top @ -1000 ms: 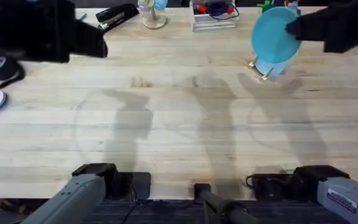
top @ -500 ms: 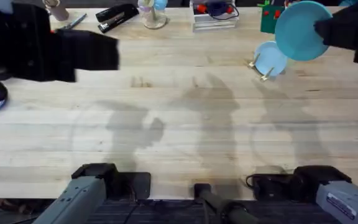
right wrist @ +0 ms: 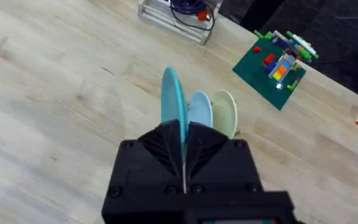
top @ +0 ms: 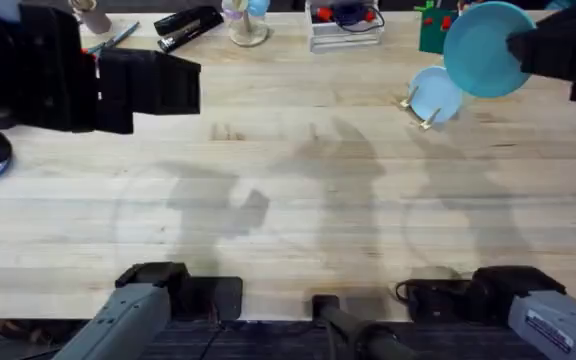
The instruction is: Pick up the plates from the table one by one and place each into a slot on the dish rack.
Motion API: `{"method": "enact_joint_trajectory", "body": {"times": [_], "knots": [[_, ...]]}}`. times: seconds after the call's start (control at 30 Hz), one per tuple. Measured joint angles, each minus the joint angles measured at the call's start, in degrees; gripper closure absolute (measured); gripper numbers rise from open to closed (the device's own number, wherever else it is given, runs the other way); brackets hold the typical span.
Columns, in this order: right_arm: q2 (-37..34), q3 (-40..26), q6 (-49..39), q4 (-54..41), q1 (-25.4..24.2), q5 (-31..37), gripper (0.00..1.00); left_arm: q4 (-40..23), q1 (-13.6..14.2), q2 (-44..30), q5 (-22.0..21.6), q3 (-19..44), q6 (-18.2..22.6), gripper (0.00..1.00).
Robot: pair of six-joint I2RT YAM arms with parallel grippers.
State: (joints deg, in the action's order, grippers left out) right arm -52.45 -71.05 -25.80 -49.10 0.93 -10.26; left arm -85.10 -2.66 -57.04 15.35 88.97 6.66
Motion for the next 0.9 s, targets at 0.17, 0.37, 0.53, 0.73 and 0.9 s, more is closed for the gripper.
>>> {"method": "enact_joint_trajectory", "body": {"times": [0.17, 0.37, 0.53, 0.73, 0.9], "knots": [[0.0, 0.0, 0.0, 0.0, 0.0, 0.0, 0.973, 0.0, 0.0, 0.01, 0.0, 0.0, 0.02, 0.007], [0.0, 0.0, -0.41, 0.01, 0.0, 0.01, 0.973, 0.0, 0.0, -0.01, 0.0, 0.0, 0.02, 0.006], [0.0, 0.0, -2.64, 0.0, 0.0, 0.02, 0.973, 0.0, 0.0, 0.01, 0.0, 0.0, 0.02, 0.007], [0.0, 0.0, -4.28, 0.0, 0.0, 0.04, 0.973, 0.0, 0.0, 0.01, 0.0, 0.0, 0.0, 0.007], [0.0, 0.0, -4.62, 0.0, 0.0, 0.04, 0.973, 0.0, 0.0, 0.01, 0.0, 0.0, 0.0, 0.007]]}}
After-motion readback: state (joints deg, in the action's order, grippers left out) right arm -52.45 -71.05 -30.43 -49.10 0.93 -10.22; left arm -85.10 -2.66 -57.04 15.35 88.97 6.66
